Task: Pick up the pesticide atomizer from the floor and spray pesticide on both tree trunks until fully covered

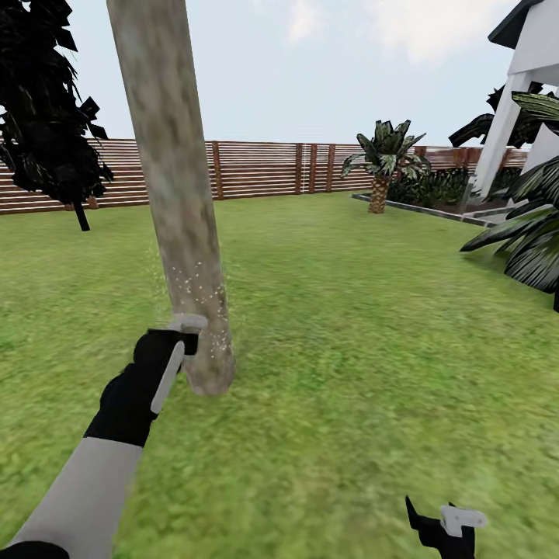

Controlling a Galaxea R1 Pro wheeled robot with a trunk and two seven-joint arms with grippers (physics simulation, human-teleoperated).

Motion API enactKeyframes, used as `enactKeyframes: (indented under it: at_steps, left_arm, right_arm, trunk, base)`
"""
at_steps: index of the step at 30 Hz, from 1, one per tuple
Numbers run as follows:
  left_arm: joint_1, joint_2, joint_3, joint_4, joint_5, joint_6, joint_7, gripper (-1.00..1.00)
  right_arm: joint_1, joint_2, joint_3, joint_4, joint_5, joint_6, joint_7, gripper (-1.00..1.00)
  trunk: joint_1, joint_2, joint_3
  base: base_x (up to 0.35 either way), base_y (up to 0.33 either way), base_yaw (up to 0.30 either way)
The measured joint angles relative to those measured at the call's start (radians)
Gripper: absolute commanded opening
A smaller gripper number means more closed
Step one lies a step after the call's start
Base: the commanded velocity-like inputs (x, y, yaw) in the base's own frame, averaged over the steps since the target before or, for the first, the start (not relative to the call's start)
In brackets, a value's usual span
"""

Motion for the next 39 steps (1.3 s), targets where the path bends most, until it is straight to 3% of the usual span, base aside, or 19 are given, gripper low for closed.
enactKeyframes:
  at_steps: [2,3,7,11,14,20,22,23,24,28,31,33,35,37,38,39]
  left_arm:
    - [0.083,0.061,0.004,0.031,0.022,-0.014,-0.072,-1.0]
    - [0.105,0.07,0.013,0.036,0.024,-0.024,-0.084,-1.0]
    - [0.186,0.076,0.095,0.043,0.024,-0.117,-0.097,-1.0]
    - [0.25,0.076,0.109,0.045,0.021,-0.145,-0.097,-1.0]
    - [0.265,0.077,0.109,0.062,0.018,-0.154,-0.097,-1.0]
    - [0.268,0.083,0.084,0.327,0.019,-0.44,-0.12,-1.0]
    - [0.268,0.101,0.01,0.394,-0.033,-0.517,-0.24,-1.0]
    - [0.268,0.107,-0.008,0.409,-0.057,-0.541,-0.288,-1.0]
    - [0.268,0.122,-0.031,0.497,-0.111,-0.66,-0.462,-1.0]
    - [0.267,0.182,-0.039,0.632,-0.193,-0.854,-0.73,-1.0]
    - [0.258,0.243,-0.036,0.662,-0.287,-0.924,-1.035,-1.0]
    - [0.255,0.257,-0.037,0.661,-0.344,-0.934,-1.118,-1.0]
    - [0.254,0.257,-0.039,0.665,-0.43,-0.939,-1.141,-1.0]
    - [0.253,0.254,-0.04,0.668,-0.527,-0.941,-1.15,-1.0]
    - [0.254,0.254,-0.04,0.669,-0.555,-0.942,-1.156,-1.0]
    - [0.254,0.255,-0.039,0.67,-0.585,-0.942,-1.184,-1.0]
  right_arm:
    - [0.0,0.0,0.0,0.0,0.0,0.0,0.0,1.0]
    - [0.0,0.0,0.0,0.0,0.0,0.0,0.0,1.0]
    - [0.0,0.0,0.0,0.0,0.0,0.0,0.0,1.0]
    - [0.0,0.0,0.0,0.0,0.0,0.0,0.0,1.0]
    - [0.0,0.0,0.0,0.0,0.0,0.0,0.0,1.0]
    - [0.0,0.0,0.0,0.0,0.001,0.0,0.002,1.0]
    - [0.0,0.0,0.001,0.001,0.001,0.0,0.002,1.0]
    - [0.0,0.0,0.0,0.001,0.001,0.0,0.002,1.0]
    - [0.0,0.0,0.0,0.001,0.001,0.0,0.003,1.0]
    - [0.0,0.0,0.002,0.008,0.002,0.0,0.004,1.0]
    - [0.0,0.001,0.053,0.011,0.044,0.001,0.005,1.0]
    - [0.0,0.005,0.123,0.001,0.097,0.003,0.006,1.0]
    - [-0.007,0.029,0.194,-0.036,0.147,0.015,0.028,1.0]
    - [-0.032,0.052,0.266,-0.113,0.184,0.069,0.113,1.0]
    - [-0.042,0.056,0.283,-0.147,0.19,0.103,0.158,1.0]
    - [-0.06,0.069,0.297,-0.201,0.194,0.171,0.249,1.0]
  trunk:
    - [0.0,0.0,0.0]
    - [0.0,0.0,0.0]
    - [0.0,0.0,0.0]
    - [0.0,0.0,0.0]
    - [0.0,0.0,0.0]
    - [0.0,0.0,0.0]
    - [0.0,0.0,0.0]
    - [0.0,0.0,0.0]
    - [0.0,0.0,0.0]
    - [0.0,0.0,0.001]
    - [0.0,0.0,0.001]
    - [0.0,0.0,0.001]
    - [0.0,0.0,0.001]
    - [0.0,0.0,0.001]
    - [0.0,0.0,0.001]
    - [0.0,0.0,0.001]
  base:
    - [0.0,0.0,0.0]
    - [0.0,0.0,0.0]
    - [-0.043,0.015,0.0]
    - [-0.24,0.149,0.0]
    - [-0.275,0.199,-0.023]
    - [-0.276,0.217,-0.232]
    - [-0.276,0.218,-0.267]
    - [-0.276,0.218,-0.268]
    - [-0.276,0.218,-0.268]
    - [-0.272,0.216,-0.194]
    - [-0.093,0.076,-0.027]
    - [-0.016,0.013,-0.005]
    - [-0.004,0.003,-0.001]
    - [-0.001,0.001,0.0]
    - [0.0,0.0,0.0]
    - [0.0,0.0,0.0]
